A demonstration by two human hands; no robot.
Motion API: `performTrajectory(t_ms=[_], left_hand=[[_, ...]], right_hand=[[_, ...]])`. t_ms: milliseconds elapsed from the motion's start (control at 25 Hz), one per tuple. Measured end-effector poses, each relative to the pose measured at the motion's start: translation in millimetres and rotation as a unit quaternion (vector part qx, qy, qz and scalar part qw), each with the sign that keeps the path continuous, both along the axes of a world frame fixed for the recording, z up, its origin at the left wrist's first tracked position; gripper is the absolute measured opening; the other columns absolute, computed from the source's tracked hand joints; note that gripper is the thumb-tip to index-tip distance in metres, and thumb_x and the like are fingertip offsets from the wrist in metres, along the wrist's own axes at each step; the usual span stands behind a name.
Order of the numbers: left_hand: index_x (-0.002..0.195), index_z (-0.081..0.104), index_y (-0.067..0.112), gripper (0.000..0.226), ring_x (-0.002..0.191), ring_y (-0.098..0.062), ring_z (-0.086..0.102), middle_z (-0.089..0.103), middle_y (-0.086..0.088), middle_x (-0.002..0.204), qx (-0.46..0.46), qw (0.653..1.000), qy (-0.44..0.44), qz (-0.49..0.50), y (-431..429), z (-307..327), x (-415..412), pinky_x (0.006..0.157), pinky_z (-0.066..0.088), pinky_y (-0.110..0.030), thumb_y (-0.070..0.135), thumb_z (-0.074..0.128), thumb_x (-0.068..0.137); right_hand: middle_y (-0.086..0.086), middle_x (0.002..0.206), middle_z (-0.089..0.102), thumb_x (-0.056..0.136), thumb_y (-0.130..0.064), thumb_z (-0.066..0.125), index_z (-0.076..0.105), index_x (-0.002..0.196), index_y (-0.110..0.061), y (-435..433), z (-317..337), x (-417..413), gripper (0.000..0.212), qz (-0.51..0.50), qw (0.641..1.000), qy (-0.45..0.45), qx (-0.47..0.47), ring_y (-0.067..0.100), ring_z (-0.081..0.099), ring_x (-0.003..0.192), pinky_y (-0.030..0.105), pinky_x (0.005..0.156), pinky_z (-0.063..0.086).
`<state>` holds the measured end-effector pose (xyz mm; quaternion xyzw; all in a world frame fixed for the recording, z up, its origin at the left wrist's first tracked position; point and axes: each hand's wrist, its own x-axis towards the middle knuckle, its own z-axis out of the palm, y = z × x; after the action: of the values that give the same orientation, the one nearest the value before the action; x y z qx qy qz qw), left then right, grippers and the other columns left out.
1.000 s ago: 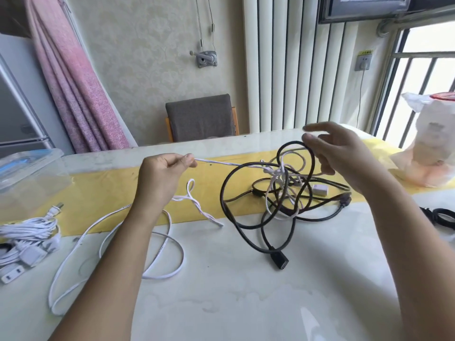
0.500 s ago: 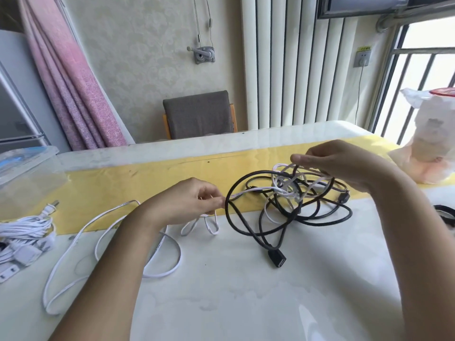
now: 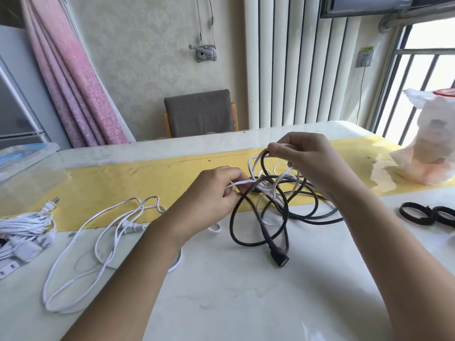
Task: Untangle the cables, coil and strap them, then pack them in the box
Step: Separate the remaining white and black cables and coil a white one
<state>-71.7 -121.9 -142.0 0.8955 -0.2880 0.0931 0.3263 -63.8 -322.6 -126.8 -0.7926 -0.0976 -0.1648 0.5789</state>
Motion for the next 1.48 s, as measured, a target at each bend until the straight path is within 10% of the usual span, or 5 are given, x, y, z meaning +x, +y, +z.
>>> performTrajectory(t_ms=[320, 520, 880, 1160, 1480], left_hand=[[0.075, 0.072, 0.01, 0.034, 0.038, -0.006, 0.035, 0.066, -0.005, 0.06, -0.263, 0.916, 0.298, -0.048, -30, -8, -11, 0.039, 0.028, -0.016, 0.019, 0.049, 0.098], [0.107, 0.067, 0.013, 0.02, 0.036, -0.002, 0.019, 0.072, -0.007, 0.074, -0.471, 0.841, 0.264, -0.025, -24, -5, -2, 0.036, 0.018, -0.012, 0.012, 0.05, 0.096], [0.102, 0.062, 0.024, 0.038, 0.076, -0.007, 0.069, 0.074, 0.007, 0.086, -0.25, 0.955, 0.157, -0.04, -5, -8, 8, 0.074, 0.052, -0.02, -0.002, 0.074, 0.077], [0.08, 0.066, 0.01, 0.038, 0.057, -0.011, 0.058, 0.062, -0.003, 0.067, -0.394, 0.856, 0.334, 0.035, 10, 4, 18, 0.055, 0.052, -0.018, 0.047, 0.062, 0.069], [0.103, 0.064, 0.005, 0.027, 0.047, -0.006, 0.047, 0.061, 0.005, 0.065, -0.291, 0.908, 0.292, -0.069, 6, 5, 9, 0.044, 0.037, -0.015, 0.018, 0.066, 0.08]], right_hand=[[-0.012, 0.063, 0.06, 0.078, -0.016, 0.075, 0.077, 0.08, -0.011, 40, -15, -14, 0.005, -0.032, 0.937, -0.326, -0.124, 0.001, 0.053, 0.056, 0.014, 0.055, 0.04], [-0.01, 0.052, 0.039, 0.069, -0.047, 0.08, 0.05, 0.068, -0.015, 23, -10, -4, 0.044, -0.109, 0.965, -0.17, -0.166, 0.008, 0.032, 0.047, 0.023, 0.047, 0.029], [0.002, 0.069, 0.042, 0.053, -0.047, 0.088, 0.047, 0.077, -0.008, 14, -15, 4, 0.061, 0.009, 0.991, 0.104, -0.086, 0.015, 0.038, 0.065, 0.031, 0.061, 0.028], [-0.009, 0.061, 0.041, 0.073, -0.002, 0.07, 0.041, 0.075, -0.024, 25, -13, -3, 0.036, -0.04, 0.973, -0.046, -0.224, 0.004, 0.038, 0.055, 0.015, 0.048, 0.03], [0.005, 0.073, 0.064, 0.076, 0.006, 0.064, 0.057, 0.075, -0.027, 25, -3, -10, 0.033, 0.008, 0.978, -0.105, -0.182, 0.02, 0.058, 0.068, 0.036, 0.063, 0.047]])
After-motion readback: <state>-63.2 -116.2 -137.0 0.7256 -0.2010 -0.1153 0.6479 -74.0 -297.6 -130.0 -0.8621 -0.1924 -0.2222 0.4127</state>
